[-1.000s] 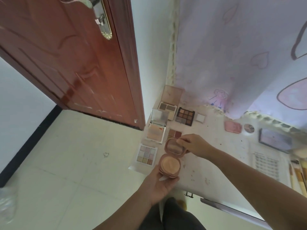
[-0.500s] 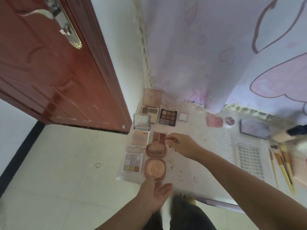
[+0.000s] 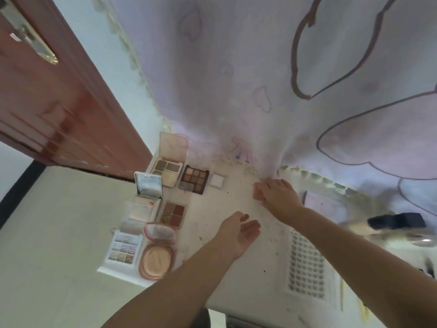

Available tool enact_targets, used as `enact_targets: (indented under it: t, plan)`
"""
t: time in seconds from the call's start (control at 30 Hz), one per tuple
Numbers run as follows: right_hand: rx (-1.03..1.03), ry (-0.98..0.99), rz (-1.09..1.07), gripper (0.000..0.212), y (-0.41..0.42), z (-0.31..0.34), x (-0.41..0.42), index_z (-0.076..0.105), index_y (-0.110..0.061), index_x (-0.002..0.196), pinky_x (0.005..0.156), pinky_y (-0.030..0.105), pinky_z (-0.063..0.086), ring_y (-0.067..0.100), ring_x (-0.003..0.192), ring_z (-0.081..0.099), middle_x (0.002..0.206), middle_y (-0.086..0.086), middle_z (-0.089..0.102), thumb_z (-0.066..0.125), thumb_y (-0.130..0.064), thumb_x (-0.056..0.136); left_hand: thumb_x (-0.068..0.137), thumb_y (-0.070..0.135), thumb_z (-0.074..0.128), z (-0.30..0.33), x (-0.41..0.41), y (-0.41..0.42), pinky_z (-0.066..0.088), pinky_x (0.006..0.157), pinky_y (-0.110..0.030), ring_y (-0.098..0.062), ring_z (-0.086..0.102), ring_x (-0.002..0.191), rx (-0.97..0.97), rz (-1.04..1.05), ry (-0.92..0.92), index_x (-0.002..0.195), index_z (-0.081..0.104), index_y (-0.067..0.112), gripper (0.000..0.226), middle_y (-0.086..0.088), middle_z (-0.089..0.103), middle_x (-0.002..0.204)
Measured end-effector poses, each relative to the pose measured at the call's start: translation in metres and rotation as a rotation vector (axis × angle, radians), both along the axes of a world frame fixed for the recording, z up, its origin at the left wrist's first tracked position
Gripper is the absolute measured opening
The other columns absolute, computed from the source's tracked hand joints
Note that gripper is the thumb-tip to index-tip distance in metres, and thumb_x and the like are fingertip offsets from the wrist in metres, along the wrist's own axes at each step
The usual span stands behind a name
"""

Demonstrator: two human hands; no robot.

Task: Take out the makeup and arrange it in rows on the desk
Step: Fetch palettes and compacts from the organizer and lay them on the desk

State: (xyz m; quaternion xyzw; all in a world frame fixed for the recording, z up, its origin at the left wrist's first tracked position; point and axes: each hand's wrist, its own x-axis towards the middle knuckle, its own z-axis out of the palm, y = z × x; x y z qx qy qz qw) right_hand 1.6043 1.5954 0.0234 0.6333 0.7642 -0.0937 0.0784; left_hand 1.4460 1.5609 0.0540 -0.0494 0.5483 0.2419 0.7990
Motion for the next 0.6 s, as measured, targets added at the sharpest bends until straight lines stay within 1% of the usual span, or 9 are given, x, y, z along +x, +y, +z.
enact_targets:
  t: [0.07, 0.13, 0.17, 0.23, 0.27, 0.3, 0.37, 0.5, 0.6]
  plan:
    - [0.034, -0.003, 0.030, 0.030, 0.002, -0.001, 0.002, 0.048, -0.015, 0.123, 0.109, 0.036, 0.026, 0.027, 0.120, 0.047, 0.125, 0.007, 0.052, 0.048, -0.026, 0.095, 0.098, 0.010, 0.041, -0.003, 0.003, 0.001, 0.047, 0.074, -0.037, -0.031, 0.053, 0.076, 0.006, 0.047, -0.005, 0.098, 0.050, -0.001, 0.014, -0.023, 0.055, 0.092]
    - [0.013, 0.025, 0.059, 0.030, 0.002, 0.004, -0.001, 0.050, -0.014, 0.119, 0.106, 0.037, 0.028, 0.026, 0.116, 0.049, 0.121, 0.005, 0.054, 0.045, -0.032, 0.096, 0.099, 0.016, 0.043, -0.005, 0.002, 0.001, 0.047, 0.085, -0.040, -0.033, 0.056, 0.083, 0.020, 0.079, -0.014, 0.109, 0.051, -0.003, 0.023, -0.026, 0.056, 0.101]
    - [-0.010, 0.082, 0.058, 0.030, -0.001, 0.010, -0.005, 0.051, -0.015, 0.116, 0.102, 0.036, 0.032, 0.025, 0.112, 0.050, 0.117, 0.003, 0.055, 0.046, -0.036, 0.095, 0.100, 0.020, 0.044, -0.005, 0.000, 0.002, 0.047, 0.090, -0.041, -0.035, 0.057, 0.089, 0.028, 0.088, -0.029, 0.114, 0.052, -0.002, 0.028, -0.027, 0.056, 0.107]
    - [-0.074, 0.349, -0.017, 0.028, -0.010, 0.026, -0.018, 0.053, -0.018, 0.104, 0.087, 0.033, 0.042, 0.020, 0.098, 0.055, 0.104, -0.002, 0.057, 0.053, -0.043, 0.091, 0.099, 0.032, 0.046, -0.001, -0.006, 0.002, 0.050, 0.091, -0.042, -0.036, 0.058, 0.099, 0.049, 0.096, -0.110, 0.120, 0.055, 0.001, 0.038, -0.028, 0.056, 0.116]
    - [-0.118, 0.506, -0.065, 0.027, -0.017, 0.035, -0.025, 0.053, -0.018, 0.100, 0.081, 0.032, 0.044, 0.017, 0.093, 0.056, 0.100, -0.003, 0.058, 0.058, -0.041, 0.088, 0.097, 0.036, 0.049, 0.003, -0.012, 0.001, 0.053, 0.088, -0.042, -0.034, 0.060, 0.101, 0.067, 0.093, -0.161, 0.120, 0.058, 0.003, 0.041, -0.026, 0.058, 0.116]
    - [-0.156, 0.626, -0.097, 0.025, -0.024, 0.044, -0.032, 0.054, -0.018, 0.099, 0.079, 0.029, 0.046, 0.014, 0.091, 0.056, 0.099, -0.004, 0.059, 0.062, -0.038, 0.086, 0.094, 0.040, 0.052, 0.006, -0.019, -0.001, 0.056, 0.086, -0.041, -0.031, 0.063, 0.099, 0.092, 0.079, -0.206, 0.117, 0.061, 0.004, 0.043, -0.021, 0.062, 0.112]
    - [-0.185, 0.743, -0.112, 0.023, -0.036, 0.058, -0.044, 0.056, -0.020, 0.101, 0.078, 0.021, 0.047, 0.008, 0.095, 0.055, 0.100, -0.008, 0.060, 0.065, -0.033, 0.084, 0.088, 0.042, 0.060, 0.013, -0.035, -0.006, 0.057, 0.083, -0.037, -0.026, 0.068, 0.093, 0.143, 0.036, -0.262, 0.111, 0.066, 0.005, 0.044, -0.012, 0.066, 0.102]
    - [-0.184, 0.756, -0.101, 0.022, -0.050, 0.075, -0.060, 0.057, -0.020, 0.101, 0.080, 0.011, 0.041, 0.002, 0.099, 0.054, 0.103, -0.010, 0.061, 0.067, -0.031, 0.084, 0.084, 0.041, 0.061, 0.021, -0.067, -0.016, 0.057, 0.083, -0.036, -0.026, 0.066, 0.097, 0.174, -0.067, -0.298, 0.117, 0.063, 0.001, 0.051, -0.016, 0.064, 0.108]
    - [-0.201, 0.754, -0.115, 0.022, -0.057, 0.079, -0.072, 0.058, -0.021, 0.100, 0.085, 0.009, 0.040, -0.001, 0.099, 0.055, 0.102, -0.012, 0.061, 0.067, -0.032, 0.083, 0.081, 0.038, 0.067, 0.025, -0.084, -0.018, 0.055, 0.088, -0.035, -0.025, 0.066, 0.098, 0.220, -0.159, -0.273, 0.109, 0.070, 0.002, 0.046, -0.015, 0.065, 0.106]
